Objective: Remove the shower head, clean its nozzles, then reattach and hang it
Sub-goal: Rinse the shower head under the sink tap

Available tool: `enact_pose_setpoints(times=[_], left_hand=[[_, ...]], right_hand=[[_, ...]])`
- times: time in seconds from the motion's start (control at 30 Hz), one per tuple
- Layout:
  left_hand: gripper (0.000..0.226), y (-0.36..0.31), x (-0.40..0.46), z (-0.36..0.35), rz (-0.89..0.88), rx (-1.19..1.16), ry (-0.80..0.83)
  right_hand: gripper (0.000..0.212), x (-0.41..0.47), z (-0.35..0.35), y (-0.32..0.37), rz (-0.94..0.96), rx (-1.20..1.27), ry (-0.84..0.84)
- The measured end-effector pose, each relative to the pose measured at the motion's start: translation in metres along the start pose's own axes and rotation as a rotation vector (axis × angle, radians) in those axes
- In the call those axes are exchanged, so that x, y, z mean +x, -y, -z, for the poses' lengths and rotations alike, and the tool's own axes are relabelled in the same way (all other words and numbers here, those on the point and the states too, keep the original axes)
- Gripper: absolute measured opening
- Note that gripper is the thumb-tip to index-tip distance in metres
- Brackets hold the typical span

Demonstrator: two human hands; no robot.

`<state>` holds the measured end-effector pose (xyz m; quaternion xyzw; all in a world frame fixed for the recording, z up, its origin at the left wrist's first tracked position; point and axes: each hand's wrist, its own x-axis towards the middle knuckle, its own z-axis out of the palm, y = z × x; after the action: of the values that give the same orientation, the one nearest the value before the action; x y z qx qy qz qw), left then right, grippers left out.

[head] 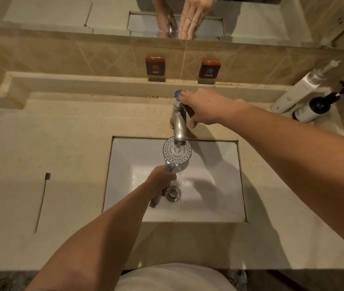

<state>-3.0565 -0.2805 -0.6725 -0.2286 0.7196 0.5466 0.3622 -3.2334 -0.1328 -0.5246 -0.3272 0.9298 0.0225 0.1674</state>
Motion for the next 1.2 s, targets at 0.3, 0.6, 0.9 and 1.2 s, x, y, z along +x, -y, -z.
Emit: enact_pose_setpoints(times=[0.3, 0.6, 0.9, 1.2], left_hand=[[0.022, -0.005, 0.003, 0.004, -0.048, 0.005, -0.004], [0.018, -0.003, 0.013, 0.001, -0.084, -0.001, -0.037], [0.007, 0.0, 0.014, 0.002, -0.103, -0.016, -0.036], [0.005, 0.001, 0.007, 0.002, -0.027, -0.024, -0.021]], right_hand=[[0.071, -0.001, -0.001, -0.002, -0.006, 0.033, 0.005], [0.073, 0.0, 0.0, -0.003, 0.004, 0.016, 0.012], [0.076, -0.007, -0.004, -0.001, -0.021, 0.098, -0.029], [0.078, -0.011, -0.015, 0.0, -0.024, 0.129, -0.083]])
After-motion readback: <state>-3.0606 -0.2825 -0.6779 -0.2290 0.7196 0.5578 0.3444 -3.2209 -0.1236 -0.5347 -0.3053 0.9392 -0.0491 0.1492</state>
